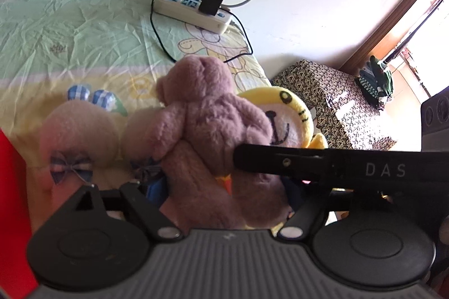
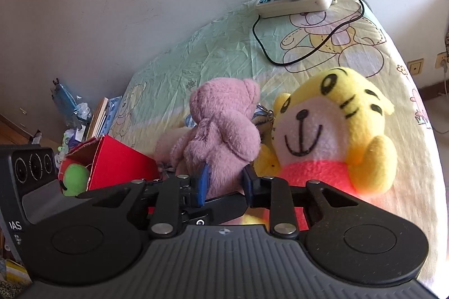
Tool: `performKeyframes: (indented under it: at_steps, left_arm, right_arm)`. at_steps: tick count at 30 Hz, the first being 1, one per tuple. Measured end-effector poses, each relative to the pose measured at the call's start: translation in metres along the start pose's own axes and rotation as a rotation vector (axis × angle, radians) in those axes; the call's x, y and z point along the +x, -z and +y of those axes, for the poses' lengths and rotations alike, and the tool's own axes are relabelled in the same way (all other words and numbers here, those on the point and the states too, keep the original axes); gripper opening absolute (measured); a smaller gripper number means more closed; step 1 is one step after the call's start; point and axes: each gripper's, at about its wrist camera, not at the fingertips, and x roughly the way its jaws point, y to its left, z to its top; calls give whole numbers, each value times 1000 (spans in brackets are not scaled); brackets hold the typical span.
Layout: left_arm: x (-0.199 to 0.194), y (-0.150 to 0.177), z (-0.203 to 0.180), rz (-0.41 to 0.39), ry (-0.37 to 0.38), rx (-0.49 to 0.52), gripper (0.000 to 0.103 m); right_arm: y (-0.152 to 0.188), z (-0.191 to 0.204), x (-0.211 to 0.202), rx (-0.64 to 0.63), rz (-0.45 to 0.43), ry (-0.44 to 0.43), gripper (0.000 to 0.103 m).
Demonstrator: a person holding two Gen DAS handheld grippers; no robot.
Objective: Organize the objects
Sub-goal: 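Grasp the mauve teddy bear with both grippers and lift it, then carry the mauve bear and lower it into the box beside the green plush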
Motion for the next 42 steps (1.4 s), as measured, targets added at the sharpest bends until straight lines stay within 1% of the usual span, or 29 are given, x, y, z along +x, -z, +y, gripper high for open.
performKeyframes:
  at_steps: [8,16,22,26,31,35,37,42]
  left_arm:
    - [-28,14,-15,-54,-82,80,75]
    - [-75,34,-41,-152,-147,168,75]
    - [-103,50,-53,-214,-176,188,75]
    - [-122,58,-58,-257,-211,199,75]
    - [-150,67,-49,-305,-258,181,75]
    - [-176,72,-34,-341,-295,165,75]
    - [-189,72,-22,-357,-308,165,75]
    - [-221,72,16,-370,-333,158,75]
  right_arm:
    - [13,16,-11,-43,-15,-36,28]
    - [29,40,-38,-90,-63,-83,28]
    - [43,58,-54,-129,-104,-113,28]
    - [50,76,-57,-167,-124,-144,28]
    - [51,99,-47,-198,-121,-199,28]
    - [53,127,-33,-233,-125,-233,28]
    - [54,143,-22,-250,-132,-238,28]
    - [58,184,12,-284,-117,-249,28]
